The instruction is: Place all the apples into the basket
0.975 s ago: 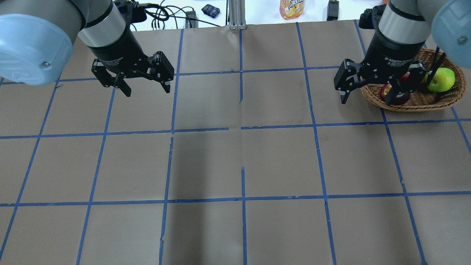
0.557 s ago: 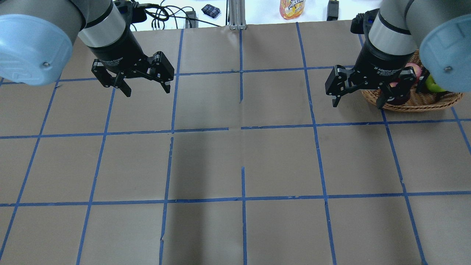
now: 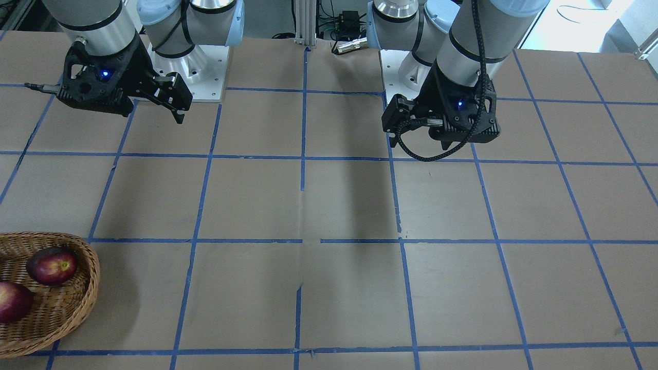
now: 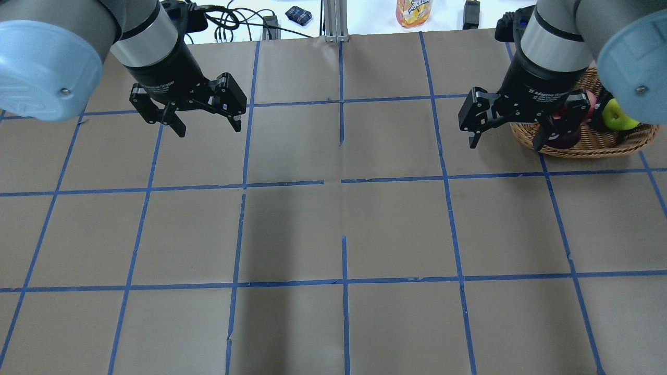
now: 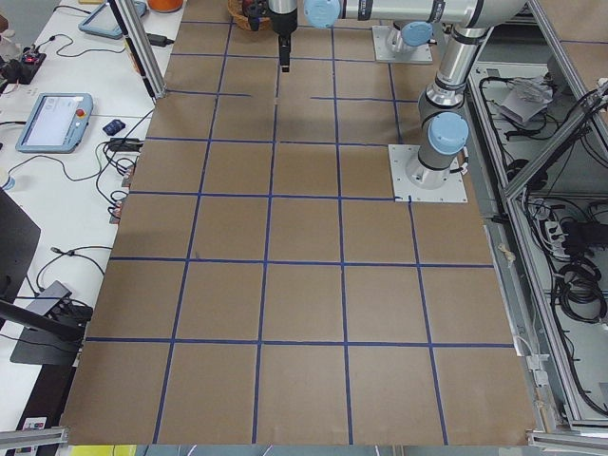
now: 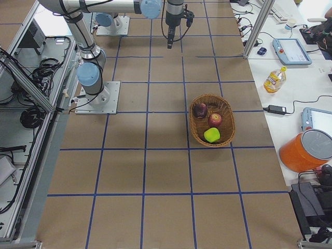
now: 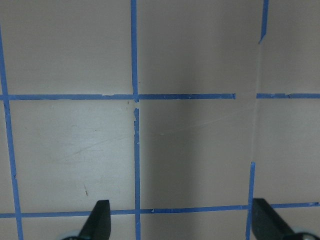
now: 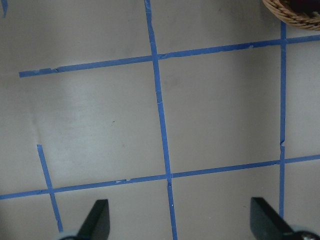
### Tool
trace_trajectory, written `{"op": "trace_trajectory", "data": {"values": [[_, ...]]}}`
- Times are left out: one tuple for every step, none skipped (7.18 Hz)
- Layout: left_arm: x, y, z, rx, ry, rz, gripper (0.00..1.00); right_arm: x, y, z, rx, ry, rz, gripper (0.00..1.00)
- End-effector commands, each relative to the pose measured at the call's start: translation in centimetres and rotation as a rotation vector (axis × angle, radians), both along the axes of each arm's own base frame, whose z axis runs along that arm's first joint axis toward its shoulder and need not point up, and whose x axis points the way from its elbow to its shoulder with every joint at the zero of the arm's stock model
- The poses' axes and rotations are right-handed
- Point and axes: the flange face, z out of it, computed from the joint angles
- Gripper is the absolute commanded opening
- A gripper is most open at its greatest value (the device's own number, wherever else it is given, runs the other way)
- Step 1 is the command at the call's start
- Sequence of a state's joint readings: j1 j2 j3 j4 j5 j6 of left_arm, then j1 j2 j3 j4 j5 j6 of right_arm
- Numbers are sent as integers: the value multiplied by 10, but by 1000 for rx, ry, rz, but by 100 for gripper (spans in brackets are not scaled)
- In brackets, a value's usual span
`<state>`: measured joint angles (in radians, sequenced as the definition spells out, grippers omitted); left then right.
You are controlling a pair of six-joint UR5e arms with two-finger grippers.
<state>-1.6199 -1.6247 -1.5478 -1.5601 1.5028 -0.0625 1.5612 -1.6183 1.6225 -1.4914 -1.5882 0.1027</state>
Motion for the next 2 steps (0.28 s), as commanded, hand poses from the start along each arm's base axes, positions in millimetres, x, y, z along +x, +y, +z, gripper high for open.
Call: {"op": "trace_trajectory", "data": {"values": [[0,0,0,0,0,0,100,0,0,0,10,1,0,100],[0,0,-1,1,1,0,100,1,1,0,8,1,2,100]]}}
